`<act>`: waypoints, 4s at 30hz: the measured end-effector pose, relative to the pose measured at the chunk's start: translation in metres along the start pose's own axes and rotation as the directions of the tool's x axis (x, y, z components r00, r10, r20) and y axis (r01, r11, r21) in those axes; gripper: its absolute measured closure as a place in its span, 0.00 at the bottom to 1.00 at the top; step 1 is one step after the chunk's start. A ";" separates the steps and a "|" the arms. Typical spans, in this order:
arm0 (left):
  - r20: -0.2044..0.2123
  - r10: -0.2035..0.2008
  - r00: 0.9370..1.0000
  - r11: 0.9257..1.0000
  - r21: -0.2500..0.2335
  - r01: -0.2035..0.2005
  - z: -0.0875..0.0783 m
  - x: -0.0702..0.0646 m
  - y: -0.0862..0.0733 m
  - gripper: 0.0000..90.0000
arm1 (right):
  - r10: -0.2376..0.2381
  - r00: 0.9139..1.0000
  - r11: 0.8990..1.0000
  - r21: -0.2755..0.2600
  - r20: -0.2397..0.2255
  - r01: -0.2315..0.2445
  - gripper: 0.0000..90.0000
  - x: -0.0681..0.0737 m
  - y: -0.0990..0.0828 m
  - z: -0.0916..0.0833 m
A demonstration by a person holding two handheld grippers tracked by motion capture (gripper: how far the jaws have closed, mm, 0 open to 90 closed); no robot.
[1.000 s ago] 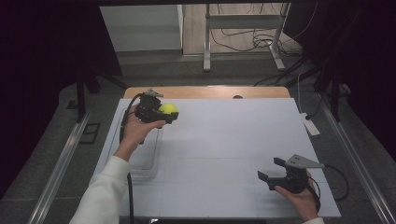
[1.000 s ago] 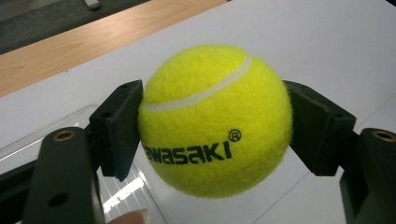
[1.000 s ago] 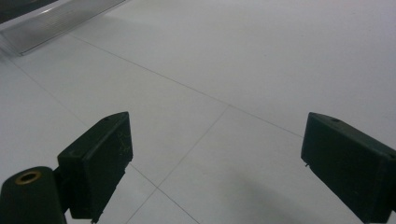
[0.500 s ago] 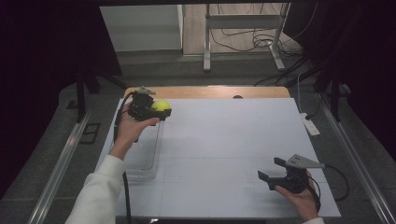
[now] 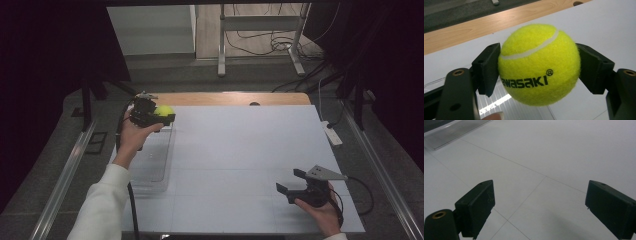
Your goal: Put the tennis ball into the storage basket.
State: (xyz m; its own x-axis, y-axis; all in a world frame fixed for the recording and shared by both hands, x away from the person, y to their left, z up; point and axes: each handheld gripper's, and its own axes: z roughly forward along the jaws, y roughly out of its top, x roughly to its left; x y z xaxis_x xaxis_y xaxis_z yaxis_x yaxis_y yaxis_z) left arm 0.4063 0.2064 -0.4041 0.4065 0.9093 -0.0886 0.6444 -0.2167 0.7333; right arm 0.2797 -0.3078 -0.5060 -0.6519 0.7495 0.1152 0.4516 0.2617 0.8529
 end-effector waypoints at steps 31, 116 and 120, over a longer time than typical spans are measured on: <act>-0.098 -0.080 0.992 0.997 0.005 0.081 -0.002 0.039 -0.011 0.29 | 0.004 1.000 1.000 0.001 0.004 -0.004 0.10 -0.001 0.000 -0.001; -0.230 -0.107 0.967 0.965 0.210 0.156 0.044 0.075 -0.042 0.29 | 0.005 1.000 1.000 0.009 0.006 -0.005 0.10 -0.003 -0.002 0.001; -0.224 -0.103 0.969 0.964 0.218 0.152 0.047 0.074 -0.043 0.29 | 0.005 1.000 1.000 0.009 0.006 -0.005 0.10 -0.003 -0.002 0.000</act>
State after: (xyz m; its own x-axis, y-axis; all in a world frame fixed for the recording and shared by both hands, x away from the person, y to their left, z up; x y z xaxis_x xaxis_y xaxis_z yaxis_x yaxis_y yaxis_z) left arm 0.4395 0.2665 -0.4739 0.1831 0.9830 -0.0105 0.8245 -0.1477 0.5462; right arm 0.2808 -0.3102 -0.5085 -0.6456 0.7547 0.1163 0.4608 0.2636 0.8475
